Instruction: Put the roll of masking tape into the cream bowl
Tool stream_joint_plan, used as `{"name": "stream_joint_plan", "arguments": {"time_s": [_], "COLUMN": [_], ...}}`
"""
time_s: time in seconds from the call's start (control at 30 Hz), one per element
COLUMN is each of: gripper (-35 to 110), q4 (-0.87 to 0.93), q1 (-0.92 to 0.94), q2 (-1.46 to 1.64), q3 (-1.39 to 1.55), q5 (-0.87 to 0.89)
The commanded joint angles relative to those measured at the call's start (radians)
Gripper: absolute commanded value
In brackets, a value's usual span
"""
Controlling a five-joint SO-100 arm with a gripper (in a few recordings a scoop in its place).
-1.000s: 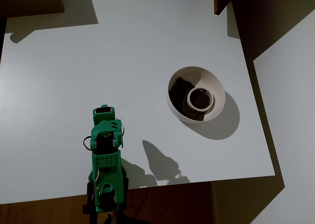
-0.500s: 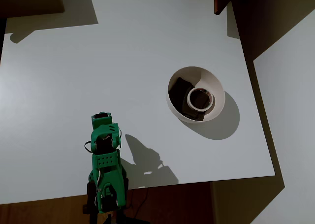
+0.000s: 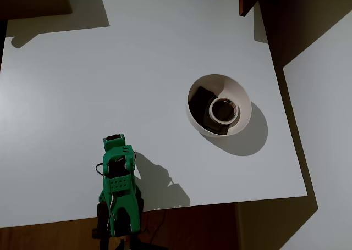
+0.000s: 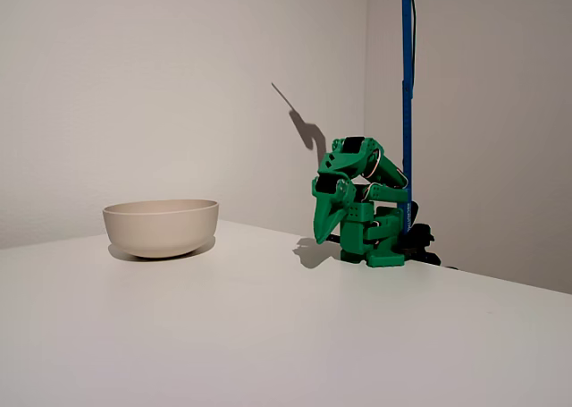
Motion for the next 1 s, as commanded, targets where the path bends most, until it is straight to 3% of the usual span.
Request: {"name": "stream_joint_plan", "arguments": {"time_s": [0.0, 0.5, 0.97], "gripper": [-8, -3, -8], "q4": [0.038, 0.097, 0.097], "q1": [0.008, 0.006, 0.006], "q2": [0.009, 0.009, 0.009], "q3": [-0.017, -0.029, -0.029], "q5": [-0.028, -0.028, -0.028]}}
